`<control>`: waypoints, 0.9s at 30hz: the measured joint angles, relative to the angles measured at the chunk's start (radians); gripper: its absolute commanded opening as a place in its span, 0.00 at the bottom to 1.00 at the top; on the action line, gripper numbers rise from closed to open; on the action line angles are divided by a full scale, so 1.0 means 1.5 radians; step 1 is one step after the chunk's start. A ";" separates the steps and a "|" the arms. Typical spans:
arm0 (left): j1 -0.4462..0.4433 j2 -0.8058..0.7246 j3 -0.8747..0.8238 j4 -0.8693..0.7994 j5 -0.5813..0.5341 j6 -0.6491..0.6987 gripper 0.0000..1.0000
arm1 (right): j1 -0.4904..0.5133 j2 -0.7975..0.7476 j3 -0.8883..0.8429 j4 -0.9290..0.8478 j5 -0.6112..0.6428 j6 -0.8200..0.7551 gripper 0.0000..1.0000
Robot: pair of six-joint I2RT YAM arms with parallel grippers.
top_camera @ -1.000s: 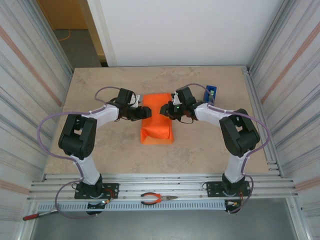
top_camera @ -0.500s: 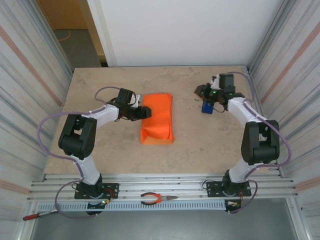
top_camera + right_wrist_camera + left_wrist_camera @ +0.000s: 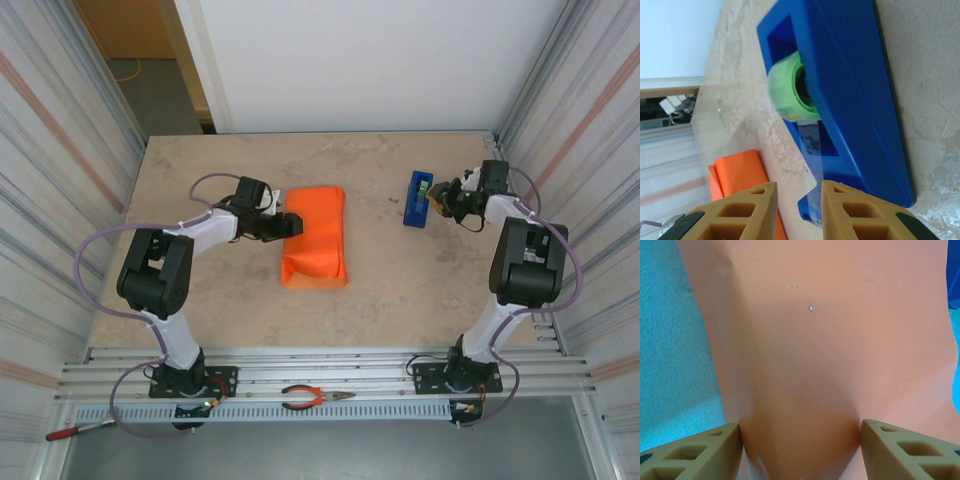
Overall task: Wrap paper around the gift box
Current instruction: Tear off the tape with the cutter.
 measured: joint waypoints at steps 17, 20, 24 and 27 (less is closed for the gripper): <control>0.000 0.000 0.000 0.000 0.000 0.000 0.62 | 0.000 0.056 0.013 0.006 -0.023 -0.002 0.28; 0.000 0.000 0.000 0.000 0.000 0.001 0.62 | 0.000 0.060 0.015 0.012 -0.028 -0.002 0.27; 0.000 0.000 0.000 0.000 0.000 0.005 0.62 | 0.000 0.061 0.015 0.016 -0.031 -0.002 0.26; 0.000 0.000 0.000 0.000 0.000 0.005 0.62 | 0.000 0.065 0.015 0.020 -0.035 -0.002 0.24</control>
